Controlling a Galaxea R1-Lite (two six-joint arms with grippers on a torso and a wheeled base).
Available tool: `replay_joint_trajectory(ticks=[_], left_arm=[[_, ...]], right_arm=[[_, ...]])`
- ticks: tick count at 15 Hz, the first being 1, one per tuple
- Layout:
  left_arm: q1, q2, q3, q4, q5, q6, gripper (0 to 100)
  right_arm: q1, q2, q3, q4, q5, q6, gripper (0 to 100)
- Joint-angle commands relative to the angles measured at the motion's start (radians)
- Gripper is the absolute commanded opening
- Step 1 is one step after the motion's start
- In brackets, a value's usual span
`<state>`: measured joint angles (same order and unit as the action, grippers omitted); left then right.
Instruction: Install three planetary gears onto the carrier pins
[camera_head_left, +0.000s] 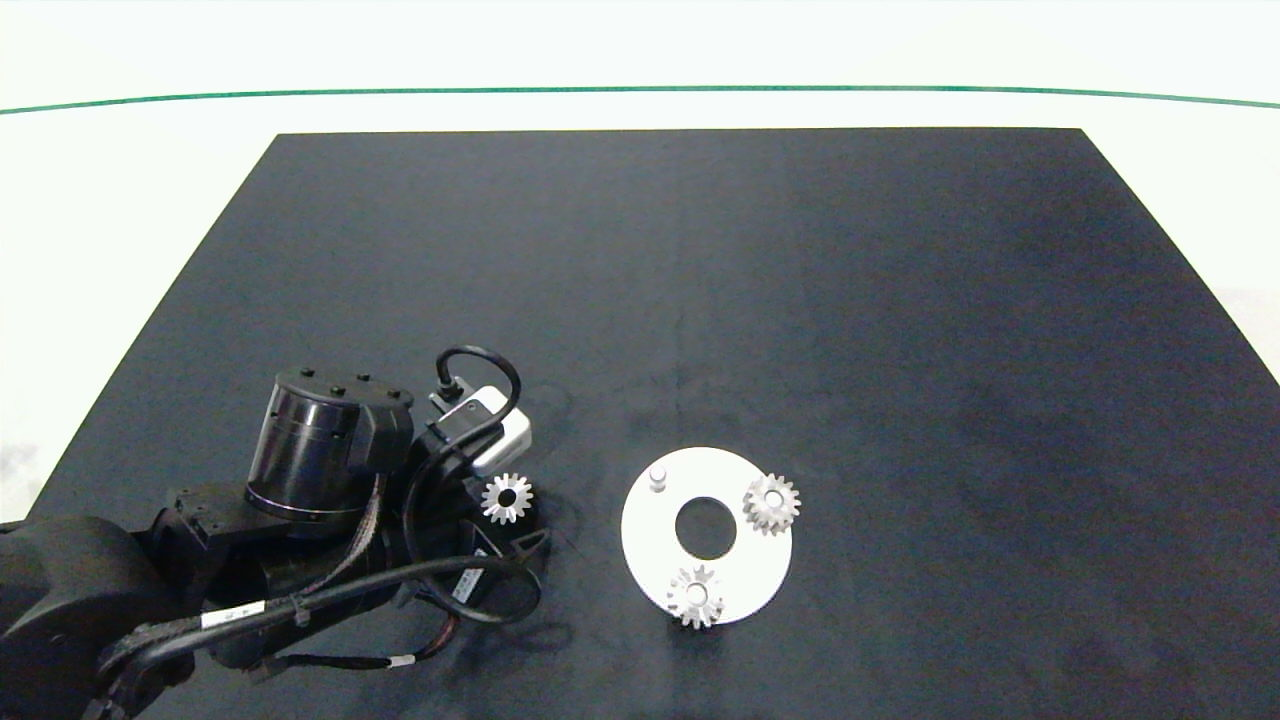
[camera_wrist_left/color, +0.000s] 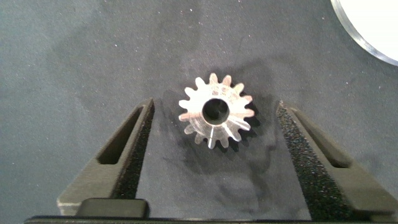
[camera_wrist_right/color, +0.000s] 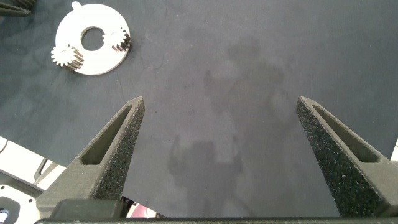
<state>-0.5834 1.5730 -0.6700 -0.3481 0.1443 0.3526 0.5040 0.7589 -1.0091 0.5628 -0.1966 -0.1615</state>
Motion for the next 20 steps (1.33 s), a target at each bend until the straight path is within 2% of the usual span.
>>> replay_joint_trajectory(ticks=[1, 11, 13, 20], left_arm=[[0.0, -0.002, -0.002, -0.002, 0.001, 0.002, 72], [0.0, 0.009, -0.002, -0.003, 0.001, 0.002, 51], [0.002, 0.013, -0.003, -0.005, 0.001, 0.003, 48], [0.002, 0.018, -0.003, -0.005, 0.001, 0.003, 33]], right_arm=[[0.001, 0.003, 0.0, 0.003, -0.001, -0.001, 100], [0.001, 0.003, 0.0, 0.003, 0.0, -0.001, 100], [0.001, 0.003, 0.0, 0.003, 0.013, -0.001, 100], [0.001, 0.003, 0.0, 0.003, 0.014, 0.0, 100]])
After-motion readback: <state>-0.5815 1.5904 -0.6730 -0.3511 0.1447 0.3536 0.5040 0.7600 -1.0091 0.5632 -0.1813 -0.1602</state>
